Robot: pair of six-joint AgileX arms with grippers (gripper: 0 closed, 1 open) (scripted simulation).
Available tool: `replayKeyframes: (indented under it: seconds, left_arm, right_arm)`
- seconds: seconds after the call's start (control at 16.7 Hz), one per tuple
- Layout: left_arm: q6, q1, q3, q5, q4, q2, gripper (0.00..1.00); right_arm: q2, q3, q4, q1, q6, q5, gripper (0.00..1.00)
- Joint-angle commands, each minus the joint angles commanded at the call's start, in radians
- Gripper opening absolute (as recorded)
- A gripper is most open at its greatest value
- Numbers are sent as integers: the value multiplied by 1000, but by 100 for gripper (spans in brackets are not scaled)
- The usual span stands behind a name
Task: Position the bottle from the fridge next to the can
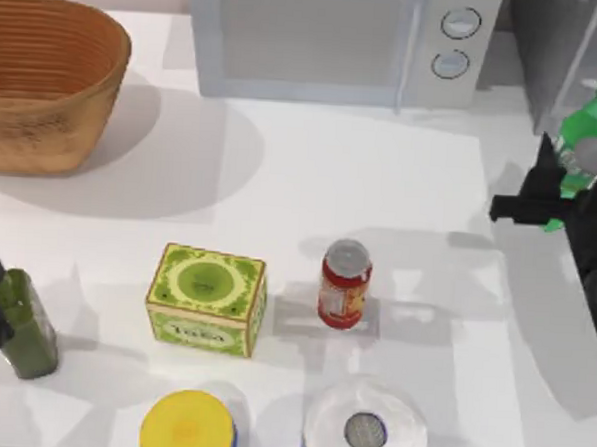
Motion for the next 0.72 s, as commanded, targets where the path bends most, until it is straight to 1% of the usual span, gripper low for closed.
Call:
replayKeyframes:
  seconds: [0.18,0.3,0.42,0.72]
  left_arm:
    - [0,0,0,0,0,0,100]
    - [0,0,0,0,0,0,100]
    - [0,0,0,0,0,0,100]
    - [0,0,0,0,0,0,100]
  right_arm:
    - [-21,-106,61,204,9,194,0]
    - [-39,-161,88,290,14,280,0]
    - [-52,-192,101,332,16,323,0]
    - [-49,-192,99,334,18,325,0]
